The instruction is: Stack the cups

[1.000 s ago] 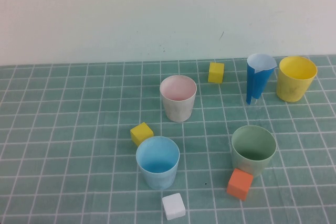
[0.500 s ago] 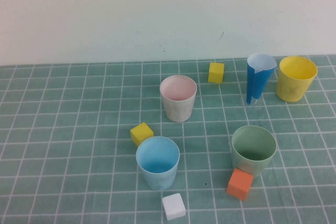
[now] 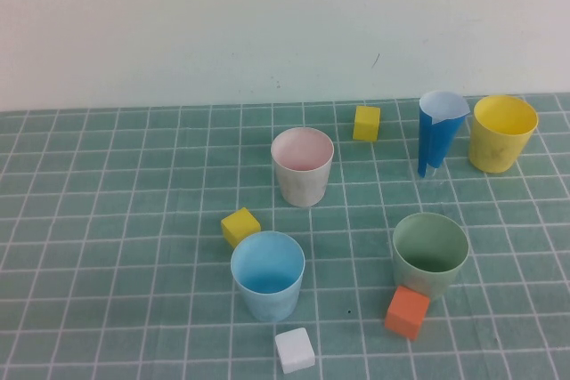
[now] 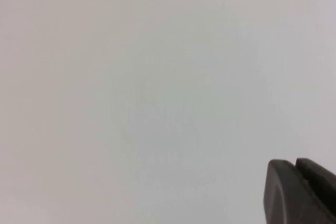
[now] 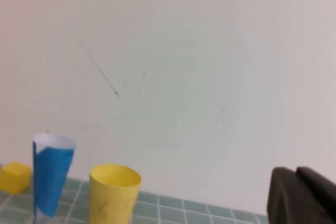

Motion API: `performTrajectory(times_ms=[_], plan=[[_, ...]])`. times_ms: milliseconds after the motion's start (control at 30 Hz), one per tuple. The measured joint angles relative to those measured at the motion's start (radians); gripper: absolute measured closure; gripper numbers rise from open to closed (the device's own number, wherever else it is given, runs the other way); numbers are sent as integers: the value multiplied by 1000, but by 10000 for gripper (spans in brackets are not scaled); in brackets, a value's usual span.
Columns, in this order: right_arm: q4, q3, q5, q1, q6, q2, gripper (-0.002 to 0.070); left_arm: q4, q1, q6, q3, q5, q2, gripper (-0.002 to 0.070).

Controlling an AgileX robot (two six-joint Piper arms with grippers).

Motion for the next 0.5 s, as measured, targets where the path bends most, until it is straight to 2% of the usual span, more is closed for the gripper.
performTrajectory(times_ms=[100, 233, 500], plan=[[19, 0, -28, 0, 115, 0, 679, 0, 0, 1, 0, -123, 0, 678], [65, 0, -94, 0, 275, 0, 679, 0, 0, 2, 0, -197, 0, 678], [114, 0, -152, 0, 283, 0, 679, 0, 0, 2, 0, -190, 0, 678]])
